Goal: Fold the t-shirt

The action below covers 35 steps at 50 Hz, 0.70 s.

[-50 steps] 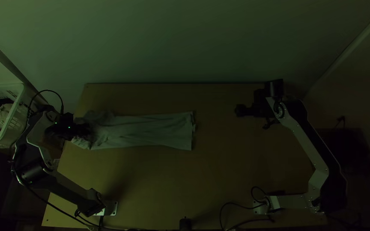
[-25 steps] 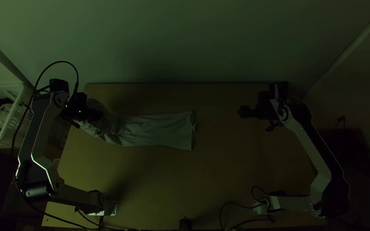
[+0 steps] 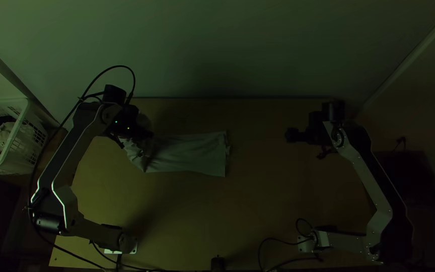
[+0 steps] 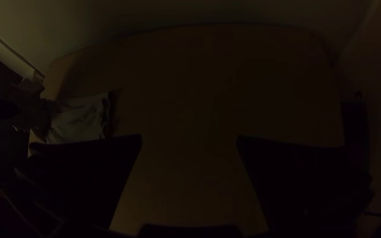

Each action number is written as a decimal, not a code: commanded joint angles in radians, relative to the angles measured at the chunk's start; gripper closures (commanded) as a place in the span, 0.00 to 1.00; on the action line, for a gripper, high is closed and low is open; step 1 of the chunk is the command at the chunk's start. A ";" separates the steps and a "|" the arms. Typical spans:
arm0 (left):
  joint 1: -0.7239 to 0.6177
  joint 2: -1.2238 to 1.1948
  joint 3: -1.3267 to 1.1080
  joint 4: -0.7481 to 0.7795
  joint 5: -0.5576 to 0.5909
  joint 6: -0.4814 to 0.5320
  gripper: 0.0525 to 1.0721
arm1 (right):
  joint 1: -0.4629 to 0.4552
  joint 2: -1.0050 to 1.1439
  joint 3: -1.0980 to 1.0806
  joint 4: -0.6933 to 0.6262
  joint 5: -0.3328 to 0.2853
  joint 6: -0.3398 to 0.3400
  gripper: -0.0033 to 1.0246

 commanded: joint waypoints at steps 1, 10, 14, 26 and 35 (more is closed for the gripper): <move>-0.054 0.042 0.050 -0.015 -0.014 -0.053 0.97 | -0.012 -0.040 -0.036 0.006 -0.006 -0.009 0.04; -0.143 0.103 0.096 -0.017 -0.019 -0.100 0.97 | -0.026 -0.062 -0.064 0.014 -0.006 -0.009 0.04; -0.181 0.130 0.116 -0.018 -0.032 -0.122 0.97 | -0.035 -0.071 -0.075 0.017 -0.006 -0.009 0.04; -0.275 0.212 0.162 -0.022 -0.039 -0.189 0.97 | -0.040 -0.094 -0.109 0.028 -0.006 -0.004 0.04; -0.347 0.281 0.200 -0.022 -0.039 -0.231 0.97 | -0.040 -0.118 -0.135 0.028 -0.006 -0.001 0.04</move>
